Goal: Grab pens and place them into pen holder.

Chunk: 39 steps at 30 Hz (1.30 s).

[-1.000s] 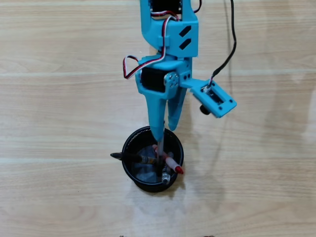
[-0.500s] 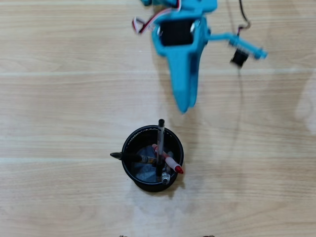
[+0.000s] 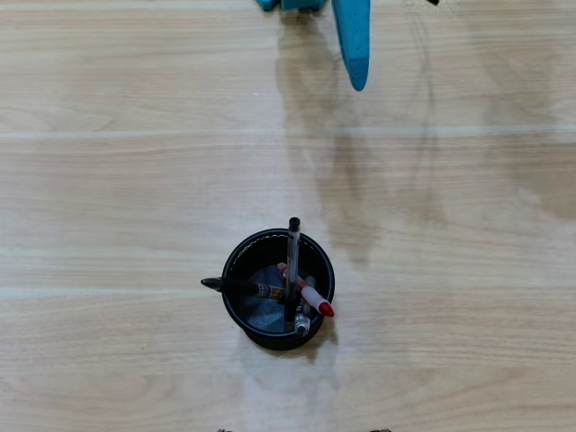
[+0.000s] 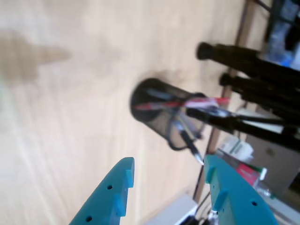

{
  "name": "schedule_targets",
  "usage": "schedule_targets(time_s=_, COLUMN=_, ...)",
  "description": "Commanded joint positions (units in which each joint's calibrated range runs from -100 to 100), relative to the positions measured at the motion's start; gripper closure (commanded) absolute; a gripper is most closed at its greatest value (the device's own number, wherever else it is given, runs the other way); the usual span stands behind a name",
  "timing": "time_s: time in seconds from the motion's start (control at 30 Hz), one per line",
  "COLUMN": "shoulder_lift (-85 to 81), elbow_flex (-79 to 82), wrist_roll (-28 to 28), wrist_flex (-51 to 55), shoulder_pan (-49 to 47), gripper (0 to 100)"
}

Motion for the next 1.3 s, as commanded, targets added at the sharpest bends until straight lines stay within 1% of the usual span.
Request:
schedule_targets(time_s=0.0, shoulder_lift=-19.8, elbow_flex=38.88, wrist_roll=0.46, wrist_flex=-13.45, shoulder_pan=-0.13, gripper=82)
schedule_targets(time_s=0.1, shoulder_lift=-29.77, elbow_flex=57.62, wrist_roll=0.15, wrist_flex=-19.46, shoulder_pan=0.27, gripper=82)
schedule_targets(time_s=0.2, shoulder_lift=-38.06, elbow_flex=71.56, wrist_roll=0.15, wrist_flex=-20.41, shoulder_pan=0.51, gripper=82)
schedule_targets(time_s=0.33, shoulder_lift=-48.2, elbow_flex=82.34, wrist_roll=0.15, wrist_flex=-20.75, shoulder_pan=1.24, gripper=82)
schedule_targets(time_s=0.4, shoulder_lift=-53.19, elbow_flex=86.32, wrist_roll=0.2, wrist_flex=-20.15, shoulder_pan=3.26, gripper=82)
schedule_targets(time_s=0.5, shoulder_lift=-61.64, elbow_flex=94.83, wrist_roll=0.2, wrist_flex=-16.88, shoulder_pan=6.4, gripper=82)
schedule_targets(time_s=0.63, shoulder_lift=-74.58, elbow_flex=97.46, wrist_roll=0.46, wrist_flex=-7.09, shoulder_pan=9.22, gripper=82)
schedule_targets(time_s=0.7, shoulder_lift=-81.51, elbow_flex=98.99, wrist_roll=0.62, wrist_flex=-4.85, shoulder_pan=10.03, gripper=82)
schedule_targets(time_s=1.27, shoulder_lift=-79.06, elbow_flex=98.45, wrist_roll=0.31, wrist_flex=-4.59, shoulder_pan=10.03, gripper=82)
